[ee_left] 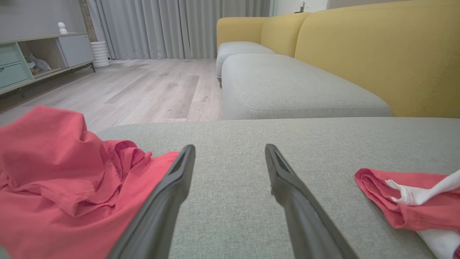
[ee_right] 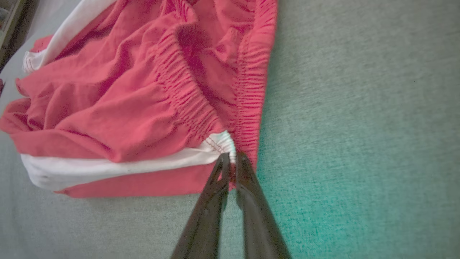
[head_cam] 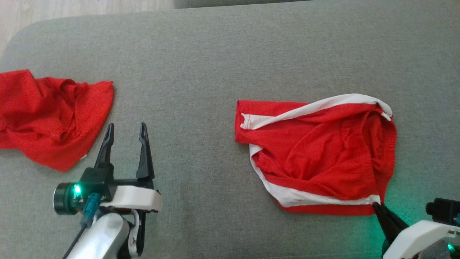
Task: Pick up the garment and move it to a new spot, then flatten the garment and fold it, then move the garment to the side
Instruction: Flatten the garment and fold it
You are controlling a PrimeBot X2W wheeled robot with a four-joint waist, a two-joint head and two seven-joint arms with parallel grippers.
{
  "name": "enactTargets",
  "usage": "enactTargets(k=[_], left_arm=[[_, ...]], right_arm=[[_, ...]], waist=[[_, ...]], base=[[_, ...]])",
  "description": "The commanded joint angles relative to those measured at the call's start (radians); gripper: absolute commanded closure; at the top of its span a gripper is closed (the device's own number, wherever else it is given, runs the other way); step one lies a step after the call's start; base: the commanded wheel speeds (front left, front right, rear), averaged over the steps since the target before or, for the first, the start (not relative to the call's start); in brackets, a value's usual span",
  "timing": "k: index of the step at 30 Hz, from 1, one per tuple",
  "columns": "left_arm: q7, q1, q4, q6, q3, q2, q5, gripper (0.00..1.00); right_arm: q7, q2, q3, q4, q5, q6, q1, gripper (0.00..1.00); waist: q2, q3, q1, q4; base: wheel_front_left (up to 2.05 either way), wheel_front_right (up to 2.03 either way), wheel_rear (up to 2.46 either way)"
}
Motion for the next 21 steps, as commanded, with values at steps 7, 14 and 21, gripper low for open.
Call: enactTargets(k=[7,14,21], left_arm=[[-0.002,-0.014,-0.035,0.009,0.046,0.041,0.006,0.00],[-0.002,-0.003,-0.045,0.019,0.049,0.048,0.003,0.00],[0.003,0.002,-0.050,0.024,0.048,0.054,0.001,0.00]], right_arm=[[-0.183,-0.010,-0.067,0.031,-0.040,-0.001,-0.059,0.00],[-0.352,-0.021,-0.114,-0.013,-0.128,-0.001,-0.133,0.00],[-0.439,-0.005,0.013,-0.122,-0.210,-0.001,-0.216,0.00]], waist=[[0.0000,-0.015,0.0000,-0.012],[0.0000,-0.027,0.0000,-0.013],[0.0000,-0.043,0.0000,-0.004]], base=[[0.00,0.00,0.00],[0.00,0.00,0.00],[0.00,0.00,0.00]])
